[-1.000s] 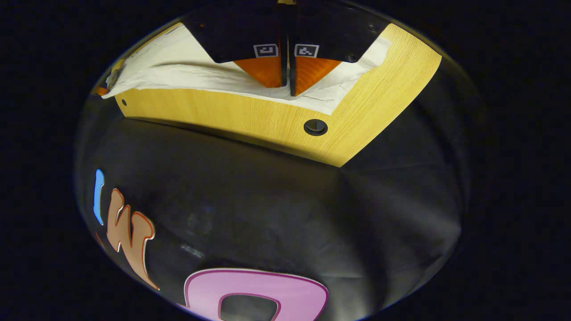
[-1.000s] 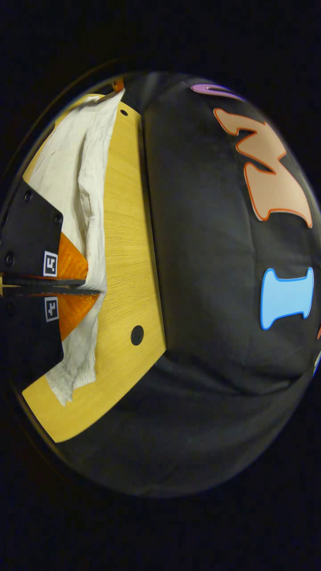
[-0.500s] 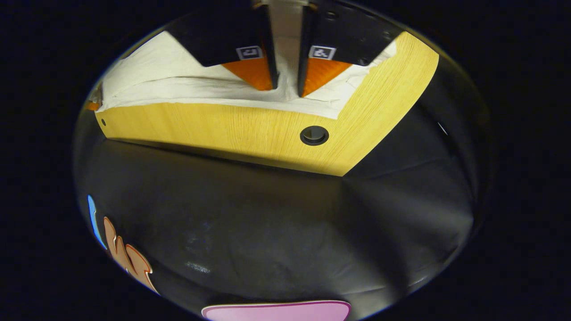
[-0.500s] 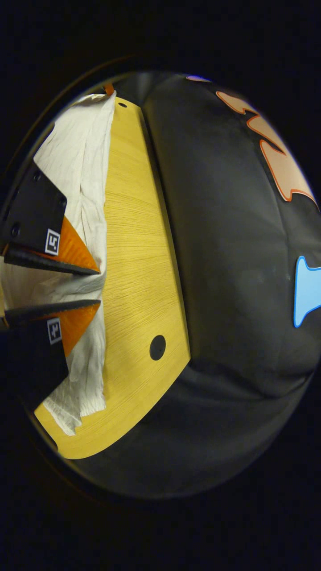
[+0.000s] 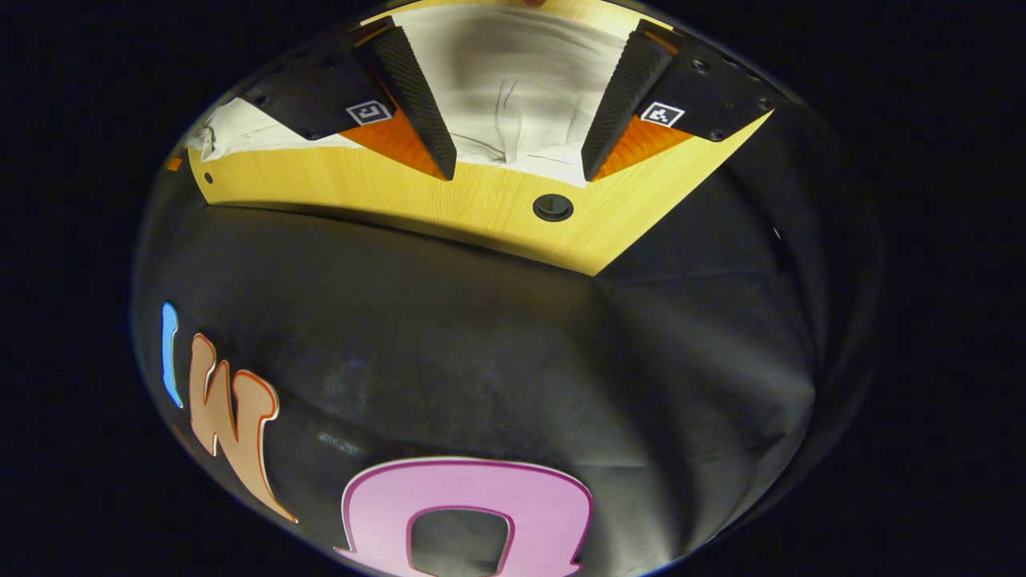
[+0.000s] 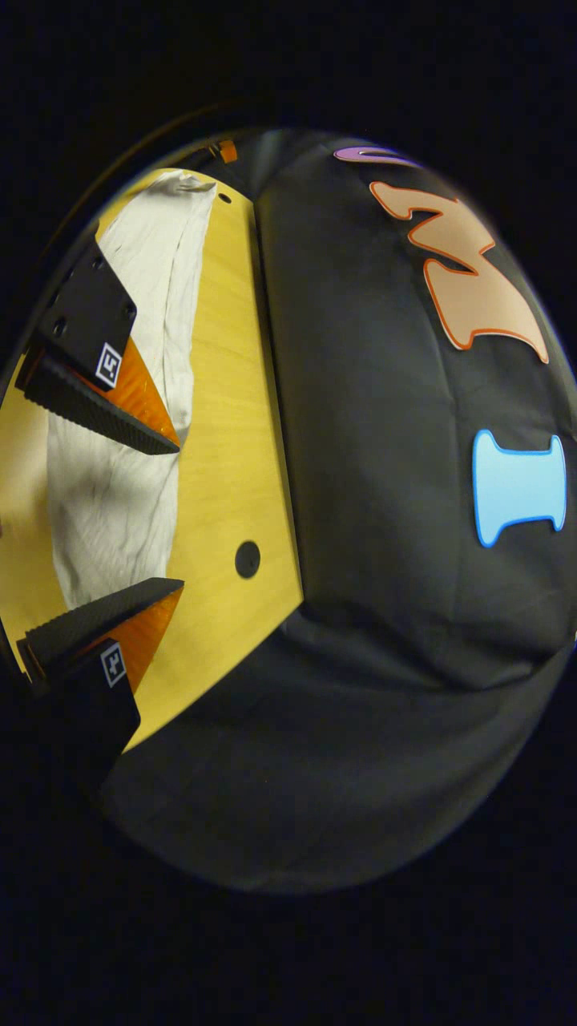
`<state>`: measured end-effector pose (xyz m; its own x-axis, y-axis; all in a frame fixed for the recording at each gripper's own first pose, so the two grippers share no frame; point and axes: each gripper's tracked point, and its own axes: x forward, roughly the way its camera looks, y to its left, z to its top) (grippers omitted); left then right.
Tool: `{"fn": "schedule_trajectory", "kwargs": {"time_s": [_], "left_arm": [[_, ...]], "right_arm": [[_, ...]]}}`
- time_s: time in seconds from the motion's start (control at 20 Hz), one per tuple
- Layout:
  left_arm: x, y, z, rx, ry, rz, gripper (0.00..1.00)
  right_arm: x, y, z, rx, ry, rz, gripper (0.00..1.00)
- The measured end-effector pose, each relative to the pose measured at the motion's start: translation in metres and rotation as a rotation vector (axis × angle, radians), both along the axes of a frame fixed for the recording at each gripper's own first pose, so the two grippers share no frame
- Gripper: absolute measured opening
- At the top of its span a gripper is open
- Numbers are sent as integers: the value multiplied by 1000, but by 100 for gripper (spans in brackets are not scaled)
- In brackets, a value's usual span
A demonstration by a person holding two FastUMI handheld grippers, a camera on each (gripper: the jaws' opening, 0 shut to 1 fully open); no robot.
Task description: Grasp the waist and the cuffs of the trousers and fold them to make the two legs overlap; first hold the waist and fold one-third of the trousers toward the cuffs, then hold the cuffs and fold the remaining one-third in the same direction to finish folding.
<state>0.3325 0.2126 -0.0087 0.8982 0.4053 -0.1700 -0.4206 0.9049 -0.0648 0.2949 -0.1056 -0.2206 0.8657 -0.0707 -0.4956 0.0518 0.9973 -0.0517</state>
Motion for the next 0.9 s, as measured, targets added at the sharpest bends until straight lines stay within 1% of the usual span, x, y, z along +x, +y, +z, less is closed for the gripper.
{"fn": "schedule_trajectory", "kwargs": {"time_s": [0.15, 0.2, 0.4, 0.45, 0.6, 0.75, 0.8, 0.85, 0.9], "left_arm": [[-27, -5, -2, 8, 14, 44, 96], [-36, -8, -3, 5, 10, 59, 96], [-73, -25, -9, -5, -1, 114, 96], [-79, -30, -12, -8, 4, 119, 96], [-99, -47, -24, -1, 31, 141, 96], [-113, -69, -19, 13, 12, 135, 96], [-118, -75, -18, 25, 12, 136, 96], [-120, -80, -15, 44, 12, 136, 93], [-122, -80, -15, 66, 15, 143, 93]], "right_arm": [[-25, -42, -6, -22, 28, -23, 99], [-31, -57, -9, -26, 38, -35, 97], [-47, -95, -30, 7, 84, -79, 98], [-50, -98, -38, 27, 95, -82, 99], [-52, -99, -61, 111, 135, -92, 97], [-49, -88, -80, 191, 159, -82, 97], [-48, -84, -85, 214, 165, -80, 93], [-46, -81, -88, 238, 167, -79, 93], [-44, -75, -90, 267, 169, -72, 97]]}}
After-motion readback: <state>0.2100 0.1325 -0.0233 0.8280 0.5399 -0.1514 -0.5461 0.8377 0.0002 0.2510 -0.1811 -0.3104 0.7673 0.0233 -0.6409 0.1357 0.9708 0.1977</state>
